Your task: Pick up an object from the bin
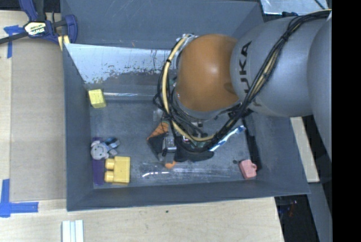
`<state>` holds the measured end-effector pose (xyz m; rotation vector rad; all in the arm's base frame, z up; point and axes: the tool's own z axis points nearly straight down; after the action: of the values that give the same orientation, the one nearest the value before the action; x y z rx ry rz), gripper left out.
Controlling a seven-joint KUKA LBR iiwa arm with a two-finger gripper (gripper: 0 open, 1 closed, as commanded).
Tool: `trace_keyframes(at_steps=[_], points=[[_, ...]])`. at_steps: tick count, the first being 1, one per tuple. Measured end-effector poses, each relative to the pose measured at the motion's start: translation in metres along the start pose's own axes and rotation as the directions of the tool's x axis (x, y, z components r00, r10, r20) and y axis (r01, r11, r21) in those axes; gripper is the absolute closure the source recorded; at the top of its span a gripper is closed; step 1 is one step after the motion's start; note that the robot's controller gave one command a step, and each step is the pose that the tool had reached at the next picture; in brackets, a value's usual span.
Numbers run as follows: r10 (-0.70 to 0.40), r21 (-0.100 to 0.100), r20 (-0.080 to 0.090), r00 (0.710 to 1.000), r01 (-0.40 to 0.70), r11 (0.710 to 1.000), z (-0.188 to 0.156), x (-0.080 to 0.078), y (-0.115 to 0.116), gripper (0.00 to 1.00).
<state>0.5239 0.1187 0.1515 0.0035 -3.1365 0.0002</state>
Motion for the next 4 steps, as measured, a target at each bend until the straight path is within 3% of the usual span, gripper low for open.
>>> trace_keyframes(at_steps=[1, 2, 3, 4], points=[[0.002, -0.001, 0.008, 1.0, -0.002, 1.0, -0.004, -0.002, -0.001, 0.0], [-0.039, 0.0, 0.012, 0.999, 0.039, 0.999, 0.082, -0.05, -0.062, 0.0], [0.125, -0.007, 0.016, 0.992, -0.125, 0.992, 0.08, -0.047, -0.065, 0.0], [-0.02, -0.001, 0.017, 1.0, 0.02, 1.0, 0.081, -0.05, -0.064, 0.0]])
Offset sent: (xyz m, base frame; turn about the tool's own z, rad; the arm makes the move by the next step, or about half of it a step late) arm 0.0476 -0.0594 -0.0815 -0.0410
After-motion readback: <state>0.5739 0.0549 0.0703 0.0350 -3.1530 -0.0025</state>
